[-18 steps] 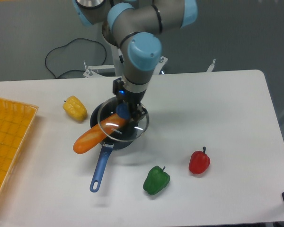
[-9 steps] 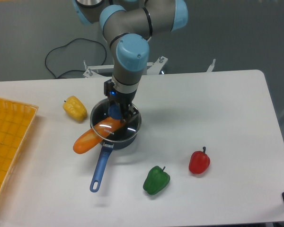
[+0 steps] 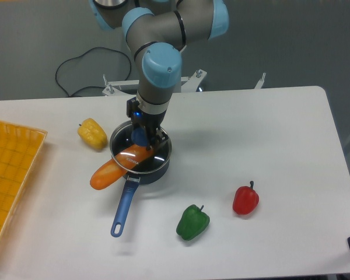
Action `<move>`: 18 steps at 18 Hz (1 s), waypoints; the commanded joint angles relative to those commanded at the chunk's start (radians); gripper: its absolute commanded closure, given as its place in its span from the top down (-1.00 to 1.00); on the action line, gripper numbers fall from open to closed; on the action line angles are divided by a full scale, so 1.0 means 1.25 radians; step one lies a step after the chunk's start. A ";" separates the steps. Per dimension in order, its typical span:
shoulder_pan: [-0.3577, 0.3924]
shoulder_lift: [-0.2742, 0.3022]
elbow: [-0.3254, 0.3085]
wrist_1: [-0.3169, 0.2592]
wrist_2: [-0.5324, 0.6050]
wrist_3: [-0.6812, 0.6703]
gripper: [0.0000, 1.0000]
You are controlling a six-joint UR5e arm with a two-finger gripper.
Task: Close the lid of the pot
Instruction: 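Lower the glass lid onto the saucepan over the bread loaf, then press the lid down and settle it on the saucepan rim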
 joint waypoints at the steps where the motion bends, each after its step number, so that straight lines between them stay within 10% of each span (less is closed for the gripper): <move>1: 0.000 0.000 0.000 0.000 -0.001 0.001 -0.03; 18: 0.004 -0.001 -0.020 0.015 -0.018 0.004 -0.03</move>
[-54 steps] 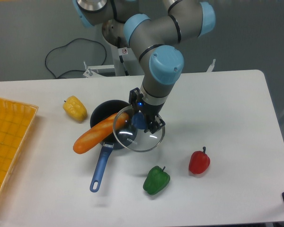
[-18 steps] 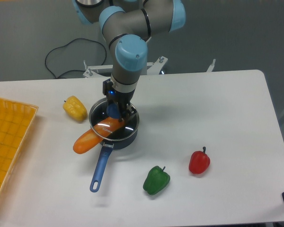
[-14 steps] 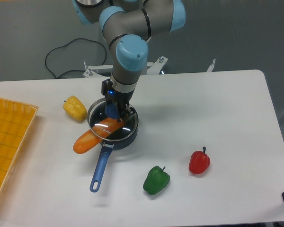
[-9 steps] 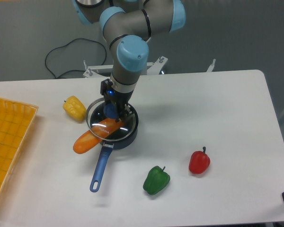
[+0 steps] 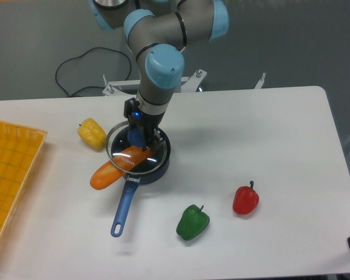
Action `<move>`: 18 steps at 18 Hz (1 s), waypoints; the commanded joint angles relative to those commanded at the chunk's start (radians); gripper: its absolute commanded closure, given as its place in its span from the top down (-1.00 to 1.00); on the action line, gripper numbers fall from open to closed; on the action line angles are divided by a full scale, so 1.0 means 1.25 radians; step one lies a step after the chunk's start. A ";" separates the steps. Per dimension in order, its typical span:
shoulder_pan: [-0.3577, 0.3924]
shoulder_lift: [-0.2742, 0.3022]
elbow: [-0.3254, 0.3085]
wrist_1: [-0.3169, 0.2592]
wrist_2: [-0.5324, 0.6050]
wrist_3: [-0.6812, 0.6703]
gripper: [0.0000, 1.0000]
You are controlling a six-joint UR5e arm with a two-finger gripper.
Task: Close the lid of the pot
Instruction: 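Press the lid down and settle it on the saucepan rim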
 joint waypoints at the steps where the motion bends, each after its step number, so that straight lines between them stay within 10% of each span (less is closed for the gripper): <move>1: -0.001 -0.001 0.000 0.000 0.000 0.000 -0.03; 18: -0.004 -0.007 -0.004 0.000 0.001 0.029 -0.03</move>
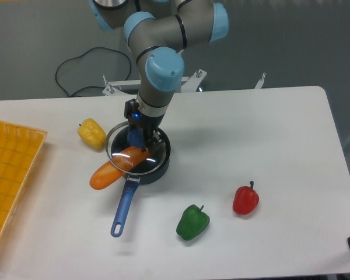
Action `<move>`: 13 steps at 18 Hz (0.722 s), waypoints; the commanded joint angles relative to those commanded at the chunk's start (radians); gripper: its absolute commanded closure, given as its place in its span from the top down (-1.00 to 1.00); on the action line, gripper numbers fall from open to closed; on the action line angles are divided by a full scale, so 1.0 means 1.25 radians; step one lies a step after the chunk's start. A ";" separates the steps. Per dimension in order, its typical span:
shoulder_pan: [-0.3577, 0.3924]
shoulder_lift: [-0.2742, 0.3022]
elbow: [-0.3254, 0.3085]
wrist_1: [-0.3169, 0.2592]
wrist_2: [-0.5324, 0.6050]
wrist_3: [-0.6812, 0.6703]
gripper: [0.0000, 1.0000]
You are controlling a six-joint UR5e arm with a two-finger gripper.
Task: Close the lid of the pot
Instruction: 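Press the lid down and settle it on the saucepan rim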
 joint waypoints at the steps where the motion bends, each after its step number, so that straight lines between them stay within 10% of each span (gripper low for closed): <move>1: -0.001 0.000 0.000 0.000 -0.001 0.000 -0.03; 13: 0.005 -0.001 -0.005 0.000 0.001 0.021 -0.03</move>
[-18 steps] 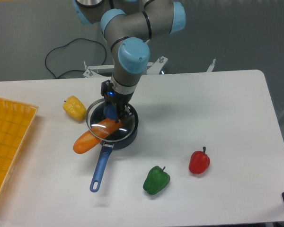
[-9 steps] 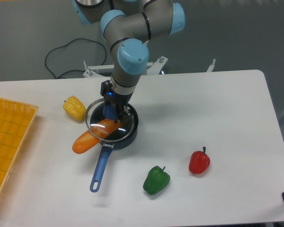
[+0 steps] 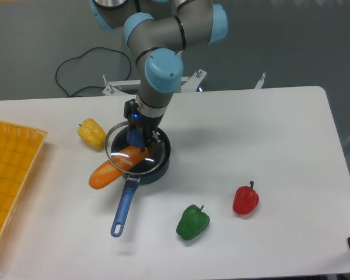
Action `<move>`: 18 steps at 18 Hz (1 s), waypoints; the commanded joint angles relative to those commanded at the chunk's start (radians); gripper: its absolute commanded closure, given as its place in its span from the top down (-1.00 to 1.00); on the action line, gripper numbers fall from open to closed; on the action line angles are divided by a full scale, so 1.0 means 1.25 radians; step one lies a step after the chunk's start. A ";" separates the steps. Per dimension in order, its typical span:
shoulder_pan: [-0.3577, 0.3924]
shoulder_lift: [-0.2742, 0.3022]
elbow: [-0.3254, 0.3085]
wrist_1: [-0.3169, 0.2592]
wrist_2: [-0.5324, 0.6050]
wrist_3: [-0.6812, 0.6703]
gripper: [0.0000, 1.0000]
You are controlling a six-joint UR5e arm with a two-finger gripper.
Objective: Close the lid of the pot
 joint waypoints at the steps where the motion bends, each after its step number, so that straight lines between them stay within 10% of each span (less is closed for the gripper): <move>1: 0.000 0.000 -0.001 0.000 0.000 0.000 -0.03; 18: 0.004 0.000 0.000 0.000 0.004 0.015 -0.02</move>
